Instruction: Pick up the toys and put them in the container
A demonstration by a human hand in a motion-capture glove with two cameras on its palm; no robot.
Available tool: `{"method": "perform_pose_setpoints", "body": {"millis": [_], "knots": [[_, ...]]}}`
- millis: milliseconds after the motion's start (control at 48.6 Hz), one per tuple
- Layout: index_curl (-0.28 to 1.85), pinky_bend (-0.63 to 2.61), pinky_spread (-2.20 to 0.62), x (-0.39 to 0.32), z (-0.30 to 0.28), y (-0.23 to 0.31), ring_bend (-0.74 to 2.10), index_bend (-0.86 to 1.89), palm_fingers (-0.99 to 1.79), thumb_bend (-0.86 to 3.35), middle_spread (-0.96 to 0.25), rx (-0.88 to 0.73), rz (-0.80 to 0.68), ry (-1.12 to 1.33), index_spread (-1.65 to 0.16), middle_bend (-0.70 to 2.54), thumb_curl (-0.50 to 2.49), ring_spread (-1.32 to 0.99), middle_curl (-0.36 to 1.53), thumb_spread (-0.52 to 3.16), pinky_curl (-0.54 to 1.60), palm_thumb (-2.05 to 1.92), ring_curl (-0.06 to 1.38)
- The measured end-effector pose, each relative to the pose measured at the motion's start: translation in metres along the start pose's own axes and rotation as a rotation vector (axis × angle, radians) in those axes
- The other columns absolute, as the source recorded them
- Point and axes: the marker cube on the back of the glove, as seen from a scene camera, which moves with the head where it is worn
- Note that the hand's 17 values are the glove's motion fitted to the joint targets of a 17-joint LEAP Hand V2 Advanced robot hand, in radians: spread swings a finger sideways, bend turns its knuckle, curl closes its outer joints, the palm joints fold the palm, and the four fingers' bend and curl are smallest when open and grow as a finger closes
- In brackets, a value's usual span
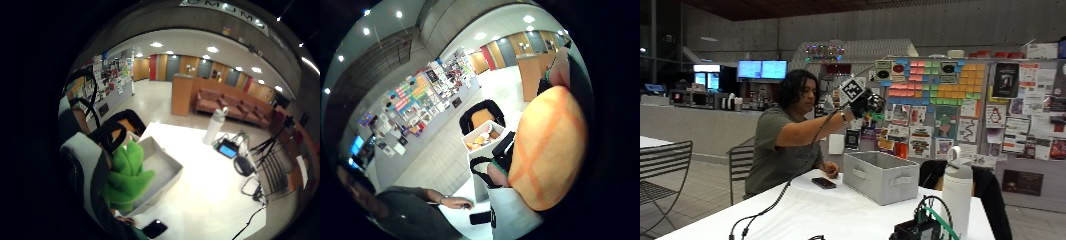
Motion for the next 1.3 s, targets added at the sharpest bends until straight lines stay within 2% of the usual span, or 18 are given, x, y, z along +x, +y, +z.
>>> {"method": "perform_pose_setpoints", "body": {"millis": [82,206,267,288,309,329,370,411,453,555,679,823,946,1029,1090,1173,1296], "knots": [[0.65,1.13,-0.41,0.023,0.027,-0.008,1.32,0.52,1.06,0.03,-0.35,-0.052,-0.068,0.108,-0.38,1.02,0.81,-0.38,0.71,0.61,0.52,0.56,0.59],[0.68,1.12,-0.41,0.019,0.045,-0.018,1.28,0.48,0.99,0.00,-0.35,-0.104,0.170,-0.129,-0.38,0.97,0.83,-0.39,0.71,0.63,0.51,0.55,0.58],[0.69,1.07,-0.41,0.023,0.052,-0.017,1.27,0.44,0.92,-0.02,-0.35,-0.164,0.222,-0.227,-0.39,0.94,0.83,-0.39,0.71,0.65,0.49,0.52,0.57],[0.68,1.04,-0.40,0.024,0.055,-0.016,1.28,0.37,0.82,-0.03,-0.35,-0.186,0.230,-0.249,-0.39,0.91,0.82,-0.38,0.70,0.69,0.48,0.49,0.57],[0.72,1.06,-0.41,0.024,0.057,-0.016,1.28,0.42,0.91,-0.02,-0.35,-0.206,0.235,-0.265,-0.39,0.93,0.83,-0.38,0.72,0.68,0.49,0.51,0.58],[0.68,0.97,-0.37,0.024,0.059,-0.015,1.25,0.34,0.74,-0.08,-0.35,-0.223,0.240,-0.275,-0.39,0.91,0.78,-0.38,0.70,0.79,0.45,0.39,0.55],[0.72,0.86,-0.27,0.023,0.062,-0.013,1.14,0.44,0.37,-0.19,-0.32,-0.245,0.245,-0.273,-0.39,0.81,0.69,-0.35,0.67,0.87,0.46,0.12,0.54],[0.74,0.85,-0.21,0.023,0.063,-0.012,1.08,0.48,0.16,-0.18,-0.29,-0.253,0.244,-0.250,-0.40,0.72,0.64,-0.31,0.65,0.88,0.47,-0.01,0.55],[0.73,0.85,-0.17,0.026,0.062,-0.010,0.97,0.50,0.06,-0.15,-0.27,-0.255,0.236,-0.227,-0.41,0.66,0.60,-0.29,0.62,0.89,0.45,-0.07,0.51],[0.65,0.82,-0.09,0.025,0.059,-0.002,0.83,0.46,0.09,-0.11,-0.23,-0.291,0.198,-0.169,-0.44,0.60,0.53,-0.26,0.56,0.92,0.38,-0.11,0.40],[0.61,0.81,-0.04,0.018,0.047,0.017,0.80,0.44,0.12,-0.09,-0.20,-0.346,0.164,-0.163,-0.45,0.55,0.46,-0.24,0.53,0.95,0.35,-0.11,0.36],[0.60,0.75,-0.01,0.000,0.019,0.067,0.76,0.47,0.15,-0.08,-0.19,-0.434,0.065,-0.194,-0.47,0.54,0.40,-0.23,0.51,0.99,0.33,-0.10,0.34],[0.60,0.72,0.01,-0.013,-0.004,0.129,0.73,0.48,0.16,-0.07,-0.18,-0.504,-0.021,-0.179,-0.47,0.53,0.36,-0.22,0.50,1.01,0.32,-0.09,0.33],[0.59,0.71,0.01,-0.011,-0.015,0.177,0.73,0.48,0.17,-0.07,-0.18,-0.532,-0.089,-0.051,-0.47,0.51,0.34,-0.22,0.49,1.03,0.32,-0.08,0.32],[0.58,0.69,0.02,-0.017,-0.027,0.216,0.72,0.47,0.17,-0.07,-0.18,-0.550,-0.122,-0.075,-0.47,0.50,0.33,-0.21,0.48,1.05,0.32,-0.08,0.32],[0.57,0.68,0.02,-0.015,-0.035,0.255,0.72,0.46,0.18,-0.07,-0.18,-0.564,-0.097,-0.024,-0.47,0.50,0.31,-0.21,0.47,1.06,0.32,-0.08,0.31],[0.56,0.67,0.02,-0.023,-0.052,0.297,0.71,0.45,0.20,-0.06,-0.18,-0.597,-0.009,-0.145,-0.47,0.49,0.30,-0.21,0.46,1.07,0.31,-0.08,0.30]]}}
